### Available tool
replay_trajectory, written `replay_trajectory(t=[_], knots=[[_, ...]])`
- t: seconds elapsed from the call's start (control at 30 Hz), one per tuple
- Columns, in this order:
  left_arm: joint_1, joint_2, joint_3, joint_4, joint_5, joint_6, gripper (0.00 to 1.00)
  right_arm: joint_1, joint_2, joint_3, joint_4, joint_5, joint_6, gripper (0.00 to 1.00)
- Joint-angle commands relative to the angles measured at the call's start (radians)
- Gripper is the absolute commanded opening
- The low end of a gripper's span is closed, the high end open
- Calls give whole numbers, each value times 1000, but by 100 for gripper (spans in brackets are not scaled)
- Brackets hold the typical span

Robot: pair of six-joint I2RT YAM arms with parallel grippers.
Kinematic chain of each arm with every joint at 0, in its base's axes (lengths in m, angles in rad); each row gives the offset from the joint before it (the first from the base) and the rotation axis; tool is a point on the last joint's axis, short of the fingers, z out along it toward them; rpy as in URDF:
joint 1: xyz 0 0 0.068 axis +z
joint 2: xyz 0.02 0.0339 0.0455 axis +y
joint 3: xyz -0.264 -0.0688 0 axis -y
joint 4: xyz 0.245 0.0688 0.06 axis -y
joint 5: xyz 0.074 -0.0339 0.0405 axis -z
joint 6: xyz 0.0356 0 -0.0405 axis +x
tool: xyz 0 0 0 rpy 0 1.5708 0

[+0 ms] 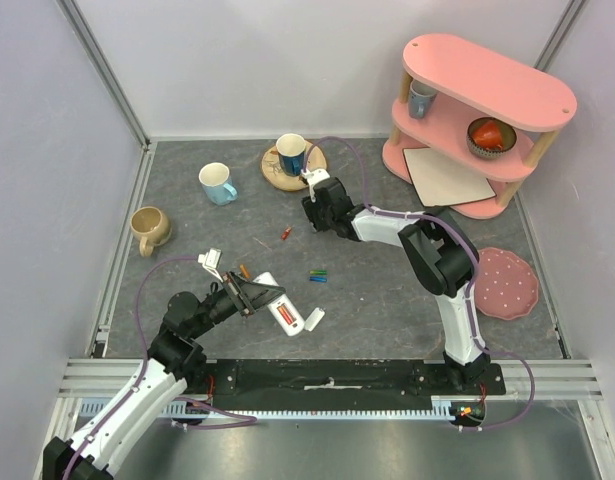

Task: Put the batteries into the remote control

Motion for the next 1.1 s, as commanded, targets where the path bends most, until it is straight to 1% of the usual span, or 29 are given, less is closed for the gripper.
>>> replay_trajectory(t=[0.0,0.03,0.17,0.37,0.4,0.47,0.5,0.57,0.6,0.67,0.7,0.77,0.8,0.87,0.9,0.97,1.0,1.07], knots=[[6,-8,-18,33,11,28,2,5,22,35,-29,35,-40,52],[6,-9,-19,38,12,28,2,7,26,39,-35,40,-44,49],[6,-9,-19,42,15,31,2,20,40,40,-61,57,-60,44],[6,-20,-15,45,23,36,2,28,52,37,-107,69,-61,31],[6,-20,-16,45,26,36,2,28,46,28,-112,77,-56,27],[6,-31,-16,42,28,36,2,27,36,11,-110,95,-30,22],[6,-34,-18,42,29,36,2,24,17,-9,-109,92,-21,17],[6,-40,-23,44,28,33,2,22,-7,-32,-101,94,5,13],[6,-42,-24,45,26,31,2,19,-47,-61,-100,94,19,8],[6,-42,-29,56,28,30,2,16,-101,-95,-89,89,51,4],[6,-31,-32,70,26,30,2,16,-166,-130,-87,86,62,0],[6,-17,-38,93,29,30,2,17,-239,-168,-87,81,79,0],[6,3,-42,126,32,30,2,17,-313,-208,-87,74,90,0],[6,32,-46,163,37,30,2,17,-392,-245,-106,63,97,0],[6,47,-46,206,49,31,2,17,-468,-285,-113,57,102,0],[6,101,-46,254,63,37,2,17,-539,-323,-145,37,105,0],[6,121,-46,278,77,41,2,17,-606,-361,-155,28,105,0],[6,188,-46,347,95,45,2,19,-665,-408,-175,6,108,0]])
